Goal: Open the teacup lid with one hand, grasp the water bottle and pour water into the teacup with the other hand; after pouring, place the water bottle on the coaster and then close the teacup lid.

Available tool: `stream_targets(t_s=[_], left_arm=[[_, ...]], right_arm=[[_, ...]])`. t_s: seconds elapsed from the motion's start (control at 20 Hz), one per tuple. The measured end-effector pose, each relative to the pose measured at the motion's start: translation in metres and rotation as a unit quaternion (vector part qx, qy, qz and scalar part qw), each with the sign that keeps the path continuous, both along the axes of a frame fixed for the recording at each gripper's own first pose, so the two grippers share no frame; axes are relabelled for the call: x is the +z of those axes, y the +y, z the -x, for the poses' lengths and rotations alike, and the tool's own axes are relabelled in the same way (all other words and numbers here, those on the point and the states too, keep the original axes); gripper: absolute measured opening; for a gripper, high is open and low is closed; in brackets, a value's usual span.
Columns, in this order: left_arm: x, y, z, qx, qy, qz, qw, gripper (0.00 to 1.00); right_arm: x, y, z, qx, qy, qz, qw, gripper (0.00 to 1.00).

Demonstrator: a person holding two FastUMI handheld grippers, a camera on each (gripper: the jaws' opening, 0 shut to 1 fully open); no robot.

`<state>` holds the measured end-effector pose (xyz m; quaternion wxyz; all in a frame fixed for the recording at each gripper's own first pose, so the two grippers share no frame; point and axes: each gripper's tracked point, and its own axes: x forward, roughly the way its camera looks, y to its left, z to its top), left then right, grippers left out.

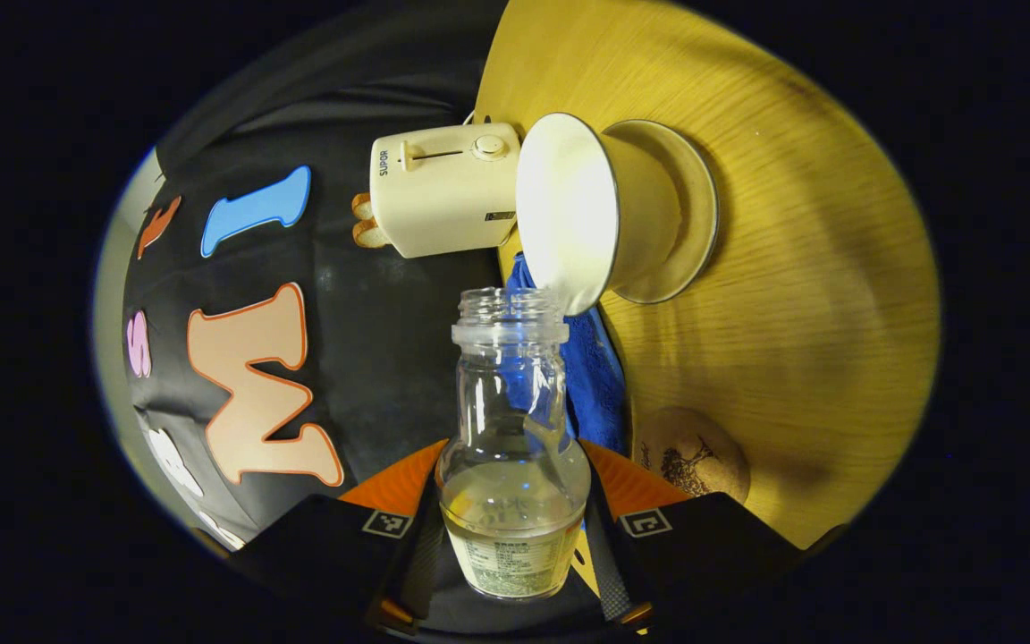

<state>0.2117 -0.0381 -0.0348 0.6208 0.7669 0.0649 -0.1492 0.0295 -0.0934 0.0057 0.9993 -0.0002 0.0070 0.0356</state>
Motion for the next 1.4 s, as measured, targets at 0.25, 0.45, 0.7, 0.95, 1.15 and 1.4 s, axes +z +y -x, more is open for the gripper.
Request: stream_targets(t_s=[0.25,0.45,0.7,0.95,1.15,1.4], left_arm=[[0.007,-0.002,0.0,-0.005,-0.006,-0.023,1.0,0.67],[0.013,-0.006,-0.003,-0.013,-0.01,-0.048,0.999,0.7],[0.017,-0.011,-0.003,-0.022,-0.011,-0.075,0.997,0.68],[0.022,-0.016,-0.006,-0.035,-0.015,-0.115,0.993,0.69],[0.032,-0.023,-0.005,-0.044,-0.021,-0.131,0.99,0.69],[0.042,-0.034,-0.007,-0.055,-0.026,-0.149,0.987,0.69]], right_arm=[[0.0,0.0,0.0,0.0,0.0,0.0,1.0,0.27],[0.0,0.0,0.0,0.0,0.0,0.0,1.0,0.27],[0.001,-0.001,0.0,0.0,0.0,0.0,1.0,0.27],[0.0,-0.001,0.001,0.0,0.001,0.0,1.0,0.27],[0.0,-0.001,0.001,0.0,0.001,0.0,1.0,0.27],[0.0,-0.002,0.0,-0.001,0.001,0.0,1.0,0.27]])
